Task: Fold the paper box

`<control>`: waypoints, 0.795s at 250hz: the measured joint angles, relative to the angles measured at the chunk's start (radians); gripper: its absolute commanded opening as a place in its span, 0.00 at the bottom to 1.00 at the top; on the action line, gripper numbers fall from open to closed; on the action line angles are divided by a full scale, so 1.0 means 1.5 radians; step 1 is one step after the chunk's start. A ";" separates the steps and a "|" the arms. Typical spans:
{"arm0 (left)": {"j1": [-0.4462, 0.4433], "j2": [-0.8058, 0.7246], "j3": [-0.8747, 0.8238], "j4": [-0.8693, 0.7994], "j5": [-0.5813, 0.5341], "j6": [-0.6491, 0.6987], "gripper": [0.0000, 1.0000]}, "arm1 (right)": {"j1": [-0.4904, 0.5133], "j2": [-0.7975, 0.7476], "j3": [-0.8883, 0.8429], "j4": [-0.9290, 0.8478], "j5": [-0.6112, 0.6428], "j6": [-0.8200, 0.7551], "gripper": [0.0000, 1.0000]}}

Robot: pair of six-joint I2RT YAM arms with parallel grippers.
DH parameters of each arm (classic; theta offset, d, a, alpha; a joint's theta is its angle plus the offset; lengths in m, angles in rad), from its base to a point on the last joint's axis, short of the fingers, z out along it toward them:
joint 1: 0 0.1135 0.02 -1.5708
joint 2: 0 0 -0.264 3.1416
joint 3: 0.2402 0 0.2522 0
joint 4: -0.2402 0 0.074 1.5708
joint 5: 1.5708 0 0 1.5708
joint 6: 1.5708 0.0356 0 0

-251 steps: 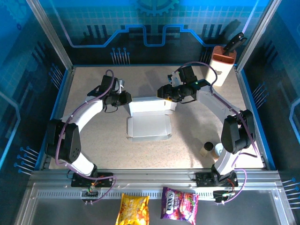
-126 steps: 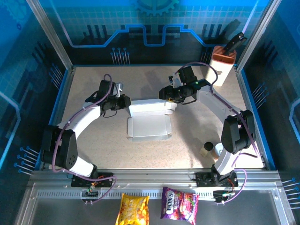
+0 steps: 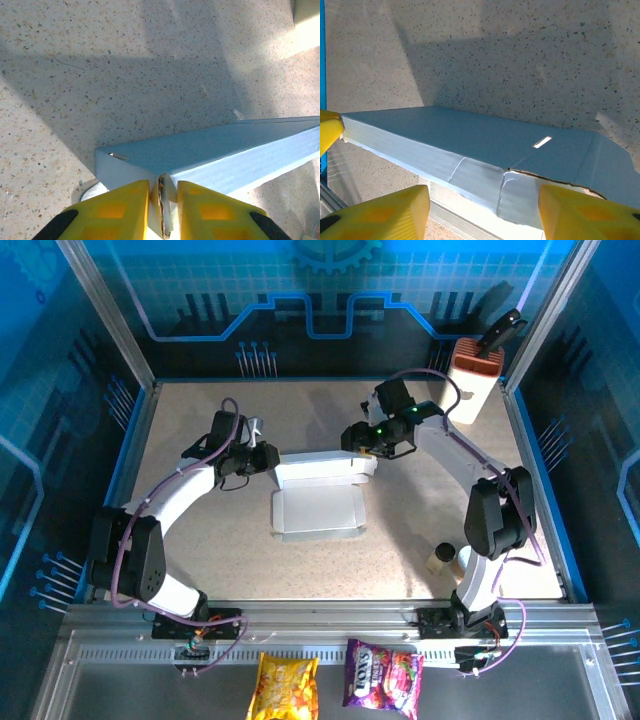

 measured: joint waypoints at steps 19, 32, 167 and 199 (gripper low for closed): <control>0.000 0.000 0.000 0.000 0.000 0.000 0.22 | 0.001 0.000 -0.010 0.006 -0.002 0.008 0.61; 0.000 0.000 0.000 0.000 0.000 0.000 0.22 | 0.001 0.000 -0.022 0.017 -0.005 0.016 0.60; 0.001 0.004 0.001 0.002 0.000 0.000 0.22 | 0.001 -0.013 -0.150 0.195 -0.082 0.148 0.53; 0.001 0.004 0.001 0.002 0.000 0.000 0.22 | -0.001 -0.034 -0.200 0.269 -0.098 0.197 0.48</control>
